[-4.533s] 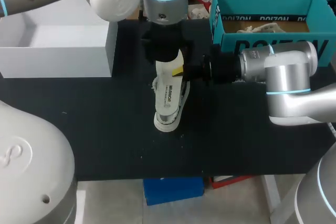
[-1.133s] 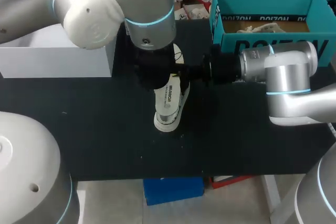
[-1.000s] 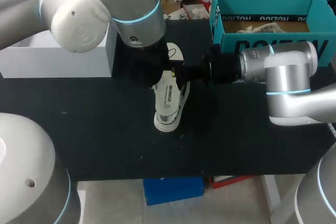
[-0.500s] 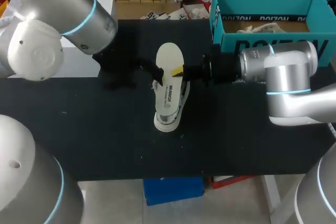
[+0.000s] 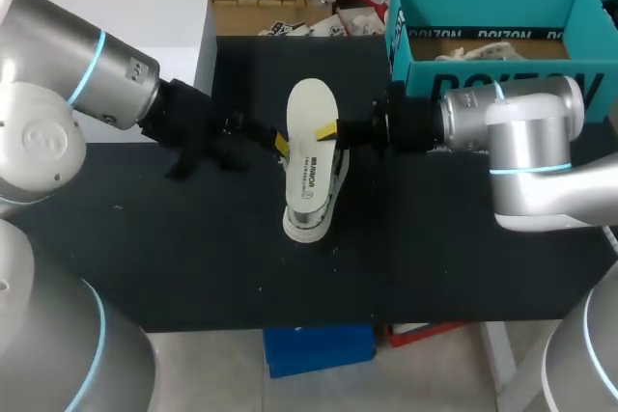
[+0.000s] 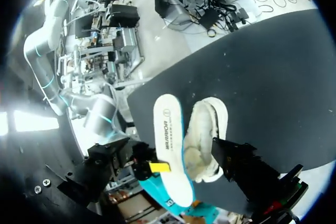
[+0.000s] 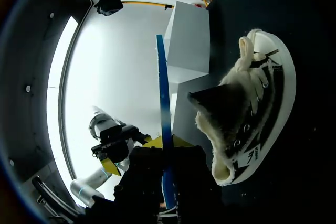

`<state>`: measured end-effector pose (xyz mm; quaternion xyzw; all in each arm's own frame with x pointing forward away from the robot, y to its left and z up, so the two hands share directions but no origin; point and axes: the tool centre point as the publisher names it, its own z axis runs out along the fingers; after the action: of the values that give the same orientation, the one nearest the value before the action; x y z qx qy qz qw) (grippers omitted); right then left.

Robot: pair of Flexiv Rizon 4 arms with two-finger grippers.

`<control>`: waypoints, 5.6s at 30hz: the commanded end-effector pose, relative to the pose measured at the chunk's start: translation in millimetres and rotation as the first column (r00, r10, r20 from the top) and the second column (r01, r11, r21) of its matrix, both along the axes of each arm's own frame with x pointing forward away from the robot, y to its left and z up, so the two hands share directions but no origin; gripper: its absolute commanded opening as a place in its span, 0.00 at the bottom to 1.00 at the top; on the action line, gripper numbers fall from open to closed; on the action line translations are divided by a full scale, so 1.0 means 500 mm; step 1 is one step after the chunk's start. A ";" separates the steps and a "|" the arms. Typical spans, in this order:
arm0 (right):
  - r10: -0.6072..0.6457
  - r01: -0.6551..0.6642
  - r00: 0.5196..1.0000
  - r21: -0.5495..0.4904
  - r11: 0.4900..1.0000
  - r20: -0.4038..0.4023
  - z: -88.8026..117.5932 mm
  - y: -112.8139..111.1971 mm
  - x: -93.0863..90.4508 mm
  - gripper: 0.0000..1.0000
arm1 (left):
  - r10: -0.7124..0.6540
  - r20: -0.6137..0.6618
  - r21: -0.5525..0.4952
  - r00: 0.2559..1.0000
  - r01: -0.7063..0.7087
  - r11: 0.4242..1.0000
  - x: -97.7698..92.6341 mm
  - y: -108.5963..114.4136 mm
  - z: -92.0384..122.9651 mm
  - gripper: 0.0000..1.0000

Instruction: Take the shoe out of the shoebox, open the shoe tongue, remove and reinsert the insole, then place the shoe into the shoebox

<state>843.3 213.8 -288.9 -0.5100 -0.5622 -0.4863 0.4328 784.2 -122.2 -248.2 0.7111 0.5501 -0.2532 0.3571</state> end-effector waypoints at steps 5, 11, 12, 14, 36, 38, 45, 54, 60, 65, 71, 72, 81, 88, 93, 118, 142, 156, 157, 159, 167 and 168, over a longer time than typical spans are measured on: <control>-0.002 0.002 1.000 -0.004 1.000 -0.001 0.002 0.001 -0.001 0.00 | 0.041 -0.146 -0.327 0.988 -0.087 0.941 0.039 0.000 -0.012 1.00; -0.002 0.002 1.000 -0.004 1.000 -0.001 0.002 0.001 -0.001 0.00 | 0.035 -0.195 -0.414 0.980 -0.115 0.903 0.065 -0.013 -0.020 1.00; -0.002 0.002 1.000 -0.004 1.000 -0.001 0.002 0.001 -0.001 0.00 | 0.036 -0.200 -0.428 0.979 -0.121 0.896 0.069 -0.016 -0.023 1.00; -0.002 0.002 1.000 -0.004 1.000 -0.001 0.002 0.001 -0.001 0.00 | 0.040 -0.212 -0.455 0.976 -0.135 0.880 0.076 -0.022 -0.030 1.00; -0.002 0.002 1.000 -0.004 1.000 -0.001 0.002 0.001 -0.001 0.00 | 0.045 -0.109 -0.663 0.993 -0.107 0.741 0.130 -0.075 -0.063 0.49; -0.002 0.002 1.000 -0.004 1.000 -0.001 0.002 0.001 -0.001 0.00 | 0.038 -0.108 -0.662 0.993 -0.100 0.742 0.130 -0.079 -0.062 0.46; -0.002 0.002 1.000 -0.004 1.000 -0.001 0.002 0.001 -0.001 0.00 | 0.016 -0.108 -0.658 0.994 -0.084 0.748 0.132 -0.094 -0.064 0.44; -0.002 0.002 1.000 -0.004 1.000 -0.001 0.002 0.001 -0.001 0.00 | -0.005 -0.108 -0.646 0.994 -0.066 0.760 0.129 -0.108 -0.065 0.33; -0.002 0.002 1.000 -0.004 1.000 -0.001 0.002 0.001 -0.001 0.00 | -0.017 -0.114 -0.638 0.993 -0.060 0.767 0.121 -0.118 -0.073 0.17; -0.002 0.002 1.000 -0.004 1.000 -0.001 0.002 0.001 -0.001 0.00 | -0.017 -0.122 -0.632 0.992 -0.064 0.772 0.120 -0.122 -0.077 0.00; -0.002 0.002 1.000 -0.004 1.000 -0.001 0.002 0.001 -0.001 0.00 | -0.016 -0.129 -0.623 0.992 -0.068 0.779 0.121 -0.124 -0.076 0.00; -0.002 0.002 1.000 -0.004 1.000 -0.001 0.002 0.001 -0.001 0.24 | -0.016 -0.133 -0.618 0.991 -0.071 0.783 0.121 -0.125 -0.076 0.00; -0.160 0.158 0.987 -0.079 0.984 -0.026 0.043 -0.040 -0.019 1.00 | -0.033 -0.227 -0.519 0.973 -0.093 0.850 0.092 -0.111 -0.048 0.00; -0.225 0.224 0.974 -0.150 0.963 0.005 0.076 -0.081 -0.055 1.00 | -0.038 -0.262 -0.407 0.964 -0.074 0.910 0.041 -0.082 -0.036 0.00; -0.274 0.270 0.962 -0.217 0.938 0.013 0.081 -0.112 -0.089 1.00 | -0.046 -0.308 -0.337 0.950 -0.064 0.939 -0.004 -0.055 -0.026 0.00; -0.459 0.453 0.886 -0.319 0.832 0.062 0.123 -0.228 -0.256 1.00 | -0.100 -0.549 -0.017 0.830 0.108 0.994 -0.157 0.000 -0.069 0.00; -0.472 0.470 0.878 -0.310 0.826 0.075 0.134 -0.243 -0.273 1.00 | -0.061 -0.605 0.133 0.794 0.176 0.975 -0.116 -0.017 -0.129 0.00; -0.472 0.470 0.878 -0.310 0.826 0.075 0.134 -0.243 -0.273 1.00 | -0.051 -0.606 0.168 0.794 0.190 0.967 -0.049 -0.059 -0.160 0.00; -0.472 0.470 0.878 -0.310 0.826 0.075 0.134 -0.243 -0.273 1.00 | -0.050 -0.606 0.168 0.794 0.190 0.967 -0.044 -0.062 -0.162 0.00; -0.472 0.470 0.878 -0.310 0.826 0.075 0.134 -0.243 -0.273 1.00 | -0.046 -0.604 0.168 0.795 0.184 0.968 -0.034 -0.068 -0.167 0.00; -0.472 0.470 0.878 -0.310 0.826 0.075 0.134 -0.243 -0.273 1.00 | -0.031 -0.599 0.166 0.800 0.162 0.973 -0.004 -0.084 -0.188 0.00; -0.472 0.470 0.878 -0.310 0.826 0.075 0.134 -0.243 -0.273 1.00 | -0.030 -0.599 0.165 0.800 0.160 0.973 0.000 -0.086 -0.190 0.00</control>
<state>707.3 92.1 -222.4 -0.6964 -0.4887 -0.4803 0.2132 778.8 -159.7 -337.3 0.6555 0.6223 -0.4199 0.0815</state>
